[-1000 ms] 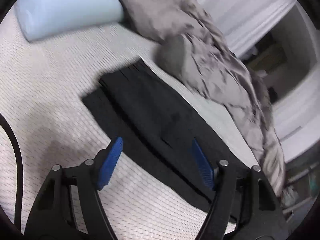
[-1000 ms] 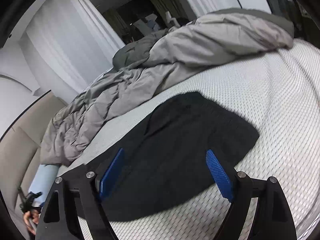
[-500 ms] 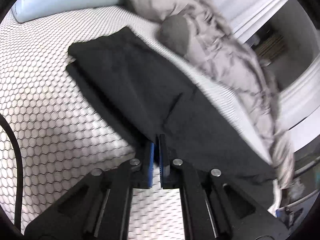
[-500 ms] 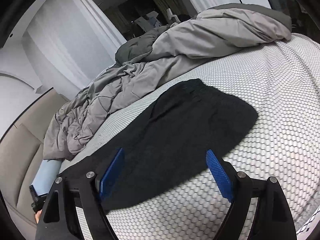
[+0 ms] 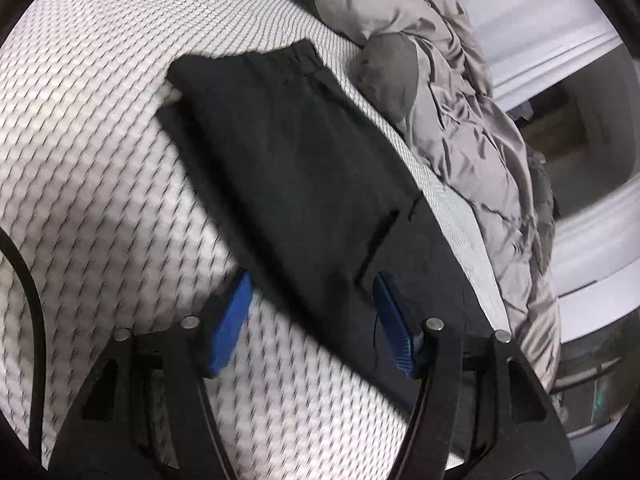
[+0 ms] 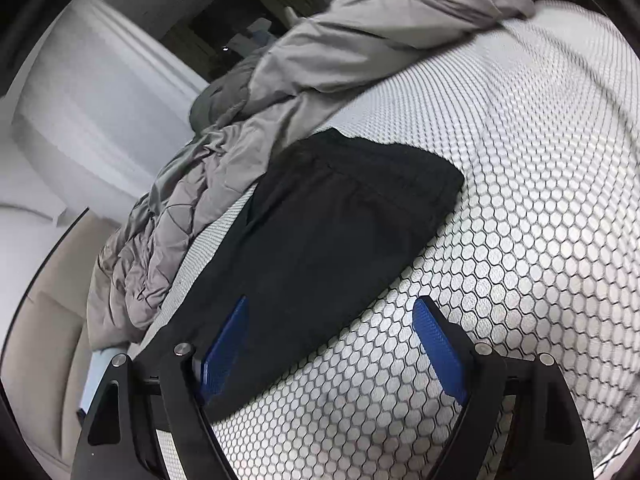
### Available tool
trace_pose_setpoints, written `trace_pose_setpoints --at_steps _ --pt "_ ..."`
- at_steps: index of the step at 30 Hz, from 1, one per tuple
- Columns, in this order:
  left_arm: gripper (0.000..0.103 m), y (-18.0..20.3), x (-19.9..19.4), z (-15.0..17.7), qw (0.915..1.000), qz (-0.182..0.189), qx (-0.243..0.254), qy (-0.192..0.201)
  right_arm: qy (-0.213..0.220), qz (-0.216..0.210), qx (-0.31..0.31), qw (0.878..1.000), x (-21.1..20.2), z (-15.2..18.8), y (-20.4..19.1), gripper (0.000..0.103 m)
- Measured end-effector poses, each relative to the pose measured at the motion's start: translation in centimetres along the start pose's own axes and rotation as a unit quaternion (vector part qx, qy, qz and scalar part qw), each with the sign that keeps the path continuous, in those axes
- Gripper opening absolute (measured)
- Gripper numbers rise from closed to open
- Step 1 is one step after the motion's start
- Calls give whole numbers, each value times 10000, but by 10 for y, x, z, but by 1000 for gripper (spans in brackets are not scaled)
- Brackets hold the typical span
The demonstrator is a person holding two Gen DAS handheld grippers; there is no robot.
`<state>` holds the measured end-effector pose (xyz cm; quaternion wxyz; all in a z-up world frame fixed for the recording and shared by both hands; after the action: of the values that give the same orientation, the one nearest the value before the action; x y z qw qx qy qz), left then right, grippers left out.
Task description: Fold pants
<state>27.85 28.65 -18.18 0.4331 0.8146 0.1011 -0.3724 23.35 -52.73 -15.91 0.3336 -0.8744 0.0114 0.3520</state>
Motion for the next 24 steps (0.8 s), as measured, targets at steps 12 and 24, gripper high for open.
trace_pose_setpoints --at_steps 12,24 --pt "3 11 -2 -27 9984 -163 129 517 106 -30 1135 9935 58 -65 40 23" --pt "20 -48 -77 13 9933 -990 447 384 65 220 -6 9997 -37 0 42 30"
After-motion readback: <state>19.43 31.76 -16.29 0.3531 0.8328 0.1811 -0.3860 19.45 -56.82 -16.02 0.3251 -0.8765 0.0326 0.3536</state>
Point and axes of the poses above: each gripper's, at about its wrist camera, not at the fingertips, and x roughly the way its jaws point, y to its right, z to its underside, the point moved 10 cm from there along x, roughly the way its jaws point
